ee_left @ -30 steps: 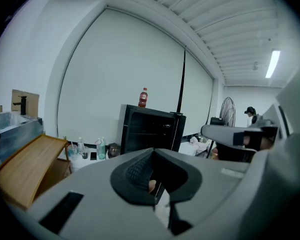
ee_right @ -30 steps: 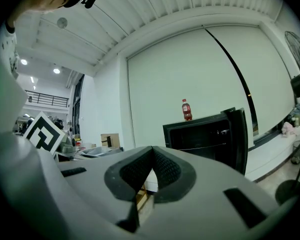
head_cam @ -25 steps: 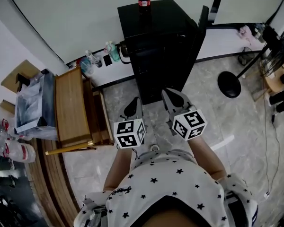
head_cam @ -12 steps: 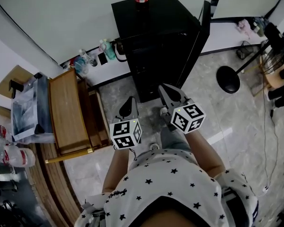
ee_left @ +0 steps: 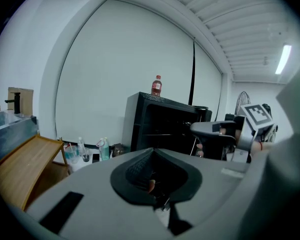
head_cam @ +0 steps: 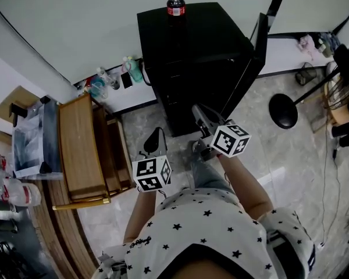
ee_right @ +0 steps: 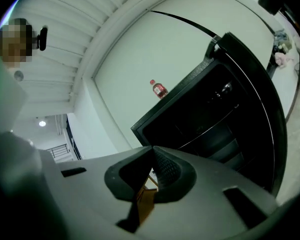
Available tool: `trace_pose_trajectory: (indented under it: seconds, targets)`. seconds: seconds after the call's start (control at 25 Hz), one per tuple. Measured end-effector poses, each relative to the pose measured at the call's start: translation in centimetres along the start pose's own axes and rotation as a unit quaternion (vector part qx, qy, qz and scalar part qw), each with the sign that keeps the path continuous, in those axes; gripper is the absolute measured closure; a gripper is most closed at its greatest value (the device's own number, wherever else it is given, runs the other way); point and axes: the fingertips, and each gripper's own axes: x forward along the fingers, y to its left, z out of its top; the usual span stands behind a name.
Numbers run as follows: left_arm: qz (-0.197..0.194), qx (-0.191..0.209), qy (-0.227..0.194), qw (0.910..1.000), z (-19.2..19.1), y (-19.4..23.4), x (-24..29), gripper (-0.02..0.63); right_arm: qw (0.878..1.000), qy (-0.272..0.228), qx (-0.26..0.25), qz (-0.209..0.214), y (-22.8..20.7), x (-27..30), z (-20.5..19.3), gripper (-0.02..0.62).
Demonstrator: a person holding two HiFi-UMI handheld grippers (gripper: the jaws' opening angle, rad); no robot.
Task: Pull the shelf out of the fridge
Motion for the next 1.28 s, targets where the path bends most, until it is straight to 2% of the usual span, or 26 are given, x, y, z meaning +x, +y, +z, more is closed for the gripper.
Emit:
trace_pose_trajectory:
  seconds: [0.24,0.4,0.84,1.08,1.28]
  targets:
    - [0.001,-0.004,0.001,1.0000,0.3,0.3,3.1,0.594,0.996,-0.018,0.087,-0.001,-5.3,3.0,0.8,0.603]
    - [0.001,-0.003,0.002,1.0000,0.4,0.5,4.8,0.594,0.989,-0.030,0.147,0.002,-8.6,5.3,1.0,0.603]
    - [0.020,-0.008,0.017,0.9996,-0.5,1.4,7.6,0.594,0.966,-0.059,0.250,-0.012,-15.7,10.0,0.9,0.600]
    - [0.027,-0.010,0.016,0.9994,-0.4,1.8,8.3,0.594,0.952,-0.079,0.295,0.008,-17.5,12.0,0.9,0.494]
    - [0.030,-0.008,0.021,0.9993,-0.6,1.9,8.5,0.594,0.939,-0.100,0.328,0.009,-19.0,13.3,1.2,0.485]
